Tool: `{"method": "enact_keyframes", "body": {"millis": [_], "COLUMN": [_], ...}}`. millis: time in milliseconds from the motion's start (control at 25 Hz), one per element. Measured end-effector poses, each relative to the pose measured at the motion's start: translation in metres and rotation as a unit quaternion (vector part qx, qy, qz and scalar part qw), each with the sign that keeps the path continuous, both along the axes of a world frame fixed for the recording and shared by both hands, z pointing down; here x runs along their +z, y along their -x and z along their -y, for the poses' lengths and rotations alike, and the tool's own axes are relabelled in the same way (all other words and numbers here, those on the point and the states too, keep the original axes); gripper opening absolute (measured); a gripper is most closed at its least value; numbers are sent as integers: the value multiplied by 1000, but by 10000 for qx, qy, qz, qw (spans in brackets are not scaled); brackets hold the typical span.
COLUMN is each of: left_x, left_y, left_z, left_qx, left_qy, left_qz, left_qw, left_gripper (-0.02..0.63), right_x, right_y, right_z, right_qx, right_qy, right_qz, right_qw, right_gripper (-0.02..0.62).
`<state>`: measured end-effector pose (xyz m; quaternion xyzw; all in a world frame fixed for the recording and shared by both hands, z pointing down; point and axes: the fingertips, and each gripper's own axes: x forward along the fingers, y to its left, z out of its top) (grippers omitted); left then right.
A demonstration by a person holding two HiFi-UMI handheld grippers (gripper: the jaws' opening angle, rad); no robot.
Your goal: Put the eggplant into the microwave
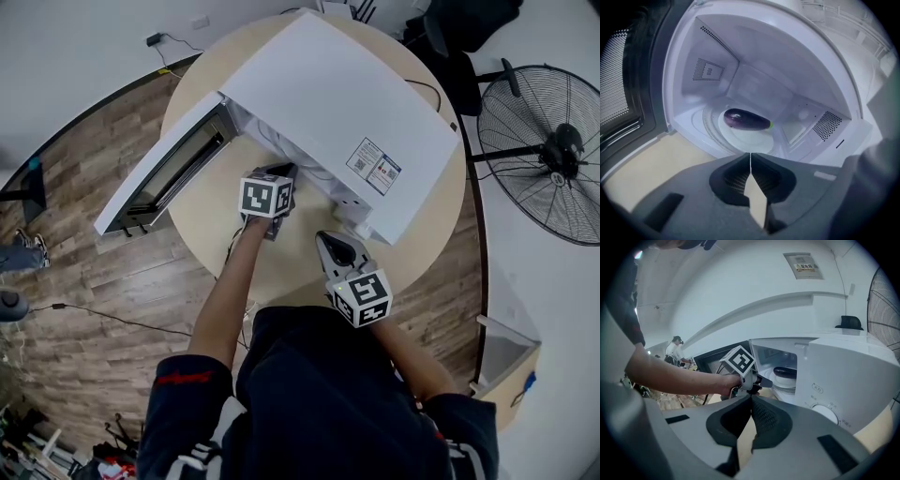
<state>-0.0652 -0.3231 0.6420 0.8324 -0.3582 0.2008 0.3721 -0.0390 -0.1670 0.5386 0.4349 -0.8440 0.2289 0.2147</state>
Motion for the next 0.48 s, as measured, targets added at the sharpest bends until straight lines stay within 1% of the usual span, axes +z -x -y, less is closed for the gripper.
{"method": "enact_keyframes", "body": {"millis": [280, 480], "left_x": [-17, -38], "left_y": [14, 31], "left_z": [-19, -43], "left_qx": [19, -165], "left_qy": [-111, -348], "left_qz": [-54, -25], "left_qw": [9999, 9993], "left_gripper": [18, 17], "right_x": [-11, -24], "right_y": [7, 8], "right_z": [4, 7], "right_qx": [-148, -175], "right_qy": [-180, -349], "right_qz": [44, 121], "right_qw": [9997, 9992], "right_gripper": [11, 11]}}
